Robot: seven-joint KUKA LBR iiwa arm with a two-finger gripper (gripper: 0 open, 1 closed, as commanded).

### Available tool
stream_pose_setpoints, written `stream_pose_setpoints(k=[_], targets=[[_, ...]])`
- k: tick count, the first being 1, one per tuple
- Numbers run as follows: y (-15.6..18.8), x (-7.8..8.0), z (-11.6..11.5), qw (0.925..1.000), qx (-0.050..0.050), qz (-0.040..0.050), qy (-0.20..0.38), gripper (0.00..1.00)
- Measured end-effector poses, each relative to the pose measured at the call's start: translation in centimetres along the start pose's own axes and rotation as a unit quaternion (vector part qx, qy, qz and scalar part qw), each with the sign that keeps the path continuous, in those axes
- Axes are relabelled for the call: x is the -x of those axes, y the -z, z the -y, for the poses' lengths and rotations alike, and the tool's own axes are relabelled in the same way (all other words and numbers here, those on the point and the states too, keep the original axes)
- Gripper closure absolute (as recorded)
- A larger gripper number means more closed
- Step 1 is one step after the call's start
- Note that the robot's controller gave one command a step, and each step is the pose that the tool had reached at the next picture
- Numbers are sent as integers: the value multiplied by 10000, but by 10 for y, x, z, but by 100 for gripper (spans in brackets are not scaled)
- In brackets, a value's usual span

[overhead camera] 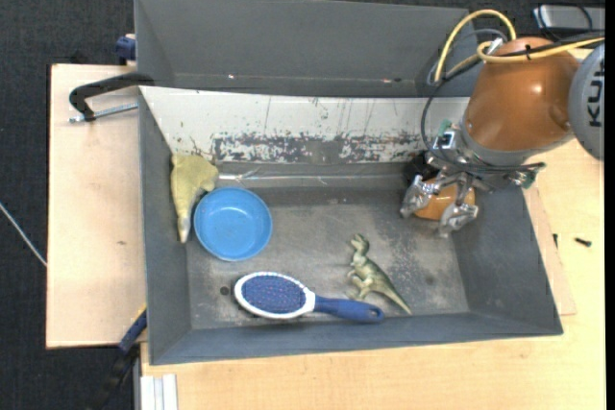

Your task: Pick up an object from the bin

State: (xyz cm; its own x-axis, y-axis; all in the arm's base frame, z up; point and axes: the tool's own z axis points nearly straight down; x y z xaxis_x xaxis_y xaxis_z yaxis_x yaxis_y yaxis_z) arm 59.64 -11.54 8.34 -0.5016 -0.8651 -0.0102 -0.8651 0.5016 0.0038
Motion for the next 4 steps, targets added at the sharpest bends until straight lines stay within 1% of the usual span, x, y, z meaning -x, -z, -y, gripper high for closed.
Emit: stream_pose_setpoints(k=[1,2,3,4], targets=[[171,-2,3,9999,-95,-14,66,100],[58,-11,-24,9994,20,-49,354,100],[63,-10,-21,9994,-22,-36,349,0],[3,-3,-4,9870,7,-46,1604,0]])
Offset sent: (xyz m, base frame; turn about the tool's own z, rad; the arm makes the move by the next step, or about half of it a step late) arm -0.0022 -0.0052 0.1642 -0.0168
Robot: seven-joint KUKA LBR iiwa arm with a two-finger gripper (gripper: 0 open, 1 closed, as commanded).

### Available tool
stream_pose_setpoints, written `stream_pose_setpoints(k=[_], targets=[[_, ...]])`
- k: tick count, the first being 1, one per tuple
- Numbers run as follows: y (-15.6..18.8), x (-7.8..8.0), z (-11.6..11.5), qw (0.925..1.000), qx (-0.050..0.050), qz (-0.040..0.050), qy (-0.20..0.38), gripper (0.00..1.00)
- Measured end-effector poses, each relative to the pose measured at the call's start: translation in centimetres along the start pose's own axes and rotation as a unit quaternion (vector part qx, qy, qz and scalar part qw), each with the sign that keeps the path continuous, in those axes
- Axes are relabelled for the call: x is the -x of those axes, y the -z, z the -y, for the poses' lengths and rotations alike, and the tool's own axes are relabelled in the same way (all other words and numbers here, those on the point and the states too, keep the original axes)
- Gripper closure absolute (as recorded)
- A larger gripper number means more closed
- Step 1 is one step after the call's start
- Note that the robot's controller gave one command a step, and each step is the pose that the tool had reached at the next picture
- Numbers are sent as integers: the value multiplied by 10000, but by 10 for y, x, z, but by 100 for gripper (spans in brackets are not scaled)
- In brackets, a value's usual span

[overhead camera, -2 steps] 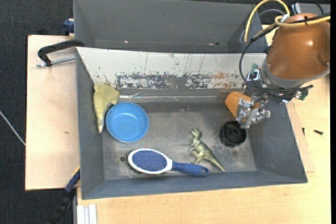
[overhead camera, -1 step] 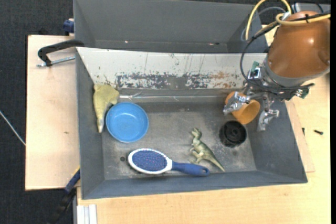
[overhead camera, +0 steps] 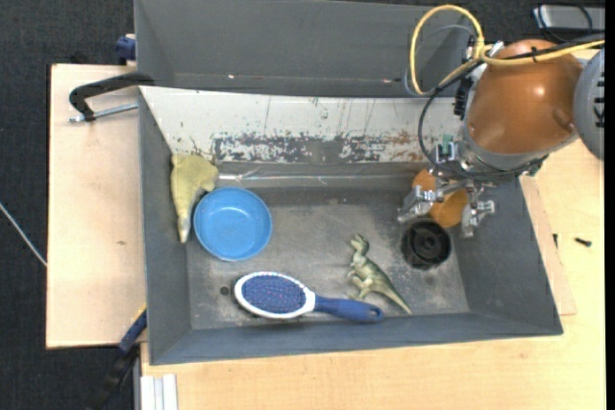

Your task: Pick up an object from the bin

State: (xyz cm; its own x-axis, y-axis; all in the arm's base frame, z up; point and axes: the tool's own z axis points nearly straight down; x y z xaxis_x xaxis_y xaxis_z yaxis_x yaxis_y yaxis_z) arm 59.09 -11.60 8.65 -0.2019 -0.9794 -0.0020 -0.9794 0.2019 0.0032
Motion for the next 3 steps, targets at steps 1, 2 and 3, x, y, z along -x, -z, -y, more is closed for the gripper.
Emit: stream_pose_setpoints(k=[1,2,3], targets=[[3,3,1,10000,-26,30,4,100],[-13,23,-35,9996,-17,1,-271,100],[140,54,-56,9995,-82,14,-290,100]])
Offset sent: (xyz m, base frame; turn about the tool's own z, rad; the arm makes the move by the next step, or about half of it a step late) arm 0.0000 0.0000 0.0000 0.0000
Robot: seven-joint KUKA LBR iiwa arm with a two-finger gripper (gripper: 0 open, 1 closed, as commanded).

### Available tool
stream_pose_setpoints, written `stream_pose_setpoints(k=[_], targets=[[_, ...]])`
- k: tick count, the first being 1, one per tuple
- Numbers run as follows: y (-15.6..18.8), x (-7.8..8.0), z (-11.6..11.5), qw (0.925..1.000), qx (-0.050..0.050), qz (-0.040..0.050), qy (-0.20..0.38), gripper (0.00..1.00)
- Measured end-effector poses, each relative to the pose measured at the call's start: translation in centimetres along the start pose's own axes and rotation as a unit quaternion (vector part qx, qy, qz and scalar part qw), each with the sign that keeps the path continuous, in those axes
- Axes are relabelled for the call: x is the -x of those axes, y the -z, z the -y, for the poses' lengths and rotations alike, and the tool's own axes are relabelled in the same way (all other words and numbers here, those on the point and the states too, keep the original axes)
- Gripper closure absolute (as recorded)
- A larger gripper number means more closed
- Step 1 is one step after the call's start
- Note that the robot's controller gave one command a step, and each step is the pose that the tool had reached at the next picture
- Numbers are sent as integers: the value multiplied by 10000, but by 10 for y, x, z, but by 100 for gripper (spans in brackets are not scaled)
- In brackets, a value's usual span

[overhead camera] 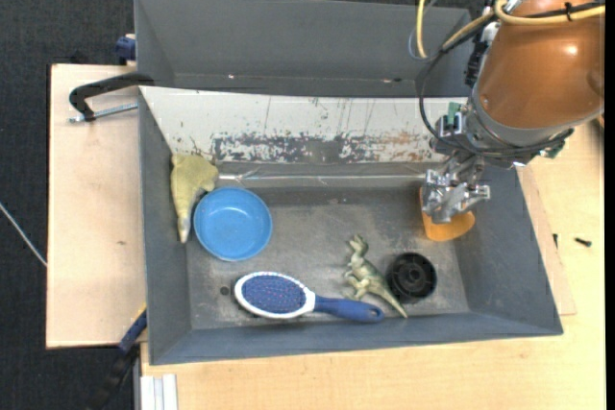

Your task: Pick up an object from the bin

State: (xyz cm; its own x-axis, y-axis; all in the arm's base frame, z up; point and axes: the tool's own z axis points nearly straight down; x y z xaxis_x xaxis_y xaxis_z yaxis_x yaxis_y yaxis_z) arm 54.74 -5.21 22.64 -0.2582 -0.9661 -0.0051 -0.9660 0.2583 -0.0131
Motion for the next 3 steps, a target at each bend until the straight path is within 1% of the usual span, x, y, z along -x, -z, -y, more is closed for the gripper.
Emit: stream_pose_setpoints(k=[1,2,3], targets=[[-102,-50,-9,9964,99,-35,-844,100],[-99,-48,-8,9966,61,-22,-826,0],[-144,15,-50,9980,-33,-25,637,0]])
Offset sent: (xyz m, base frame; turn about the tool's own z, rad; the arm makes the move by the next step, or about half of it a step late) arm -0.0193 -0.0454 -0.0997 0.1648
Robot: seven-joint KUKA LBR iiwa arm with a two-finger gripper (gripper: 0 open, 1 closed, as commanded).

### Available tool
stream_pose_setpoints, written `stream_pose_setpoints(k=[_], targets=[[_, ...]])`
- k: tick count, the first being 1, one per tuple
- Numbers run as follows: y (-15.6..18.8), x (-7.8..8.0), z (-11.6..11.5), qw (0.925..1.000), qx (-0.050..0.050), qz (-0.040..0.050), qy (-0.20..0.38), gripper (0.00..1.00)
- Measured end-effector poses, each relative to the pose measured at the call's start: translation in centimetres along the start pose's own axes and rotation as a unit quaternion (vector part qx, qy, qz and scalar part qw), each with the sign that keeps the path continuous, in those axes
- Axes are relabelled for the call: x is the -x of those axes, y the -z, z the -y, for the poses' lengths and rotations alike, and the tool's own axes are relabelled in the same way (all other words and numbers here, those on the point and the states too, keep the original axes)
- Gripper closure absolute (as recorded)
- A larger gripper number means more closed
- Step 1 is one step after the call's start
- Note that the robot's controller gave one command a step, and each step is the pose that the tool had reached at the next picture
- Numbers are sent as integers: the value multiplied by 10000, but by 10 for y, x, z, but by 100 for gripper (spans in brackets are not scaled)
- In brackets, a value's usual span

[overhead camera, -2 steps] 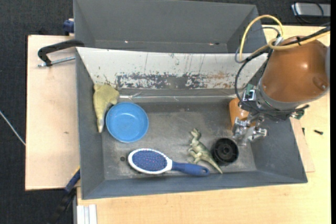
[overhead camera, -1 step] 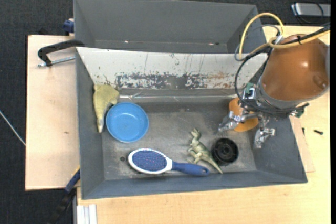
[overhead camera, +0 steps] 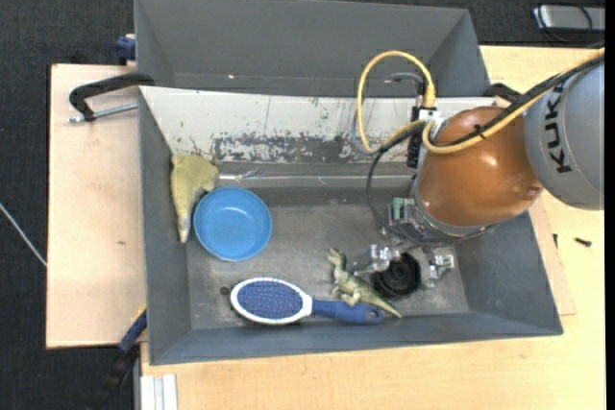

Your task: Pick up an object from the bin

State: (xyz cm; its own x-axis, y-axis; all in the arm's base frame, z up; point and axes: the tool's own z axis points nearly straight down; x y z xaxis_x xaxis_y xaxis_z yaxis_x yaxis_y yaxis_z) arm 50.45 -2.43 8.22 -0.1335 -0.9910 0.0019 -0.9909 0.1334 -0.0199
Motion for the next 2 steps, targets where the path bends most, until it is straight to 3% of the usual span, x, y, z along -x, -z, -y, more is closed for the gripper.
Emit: stream_pose_setpoints(k=[1,2], targets=[[0,1,0,10000,-5,16,5,100],[199,10,1,10000,30,27,-23,100]])
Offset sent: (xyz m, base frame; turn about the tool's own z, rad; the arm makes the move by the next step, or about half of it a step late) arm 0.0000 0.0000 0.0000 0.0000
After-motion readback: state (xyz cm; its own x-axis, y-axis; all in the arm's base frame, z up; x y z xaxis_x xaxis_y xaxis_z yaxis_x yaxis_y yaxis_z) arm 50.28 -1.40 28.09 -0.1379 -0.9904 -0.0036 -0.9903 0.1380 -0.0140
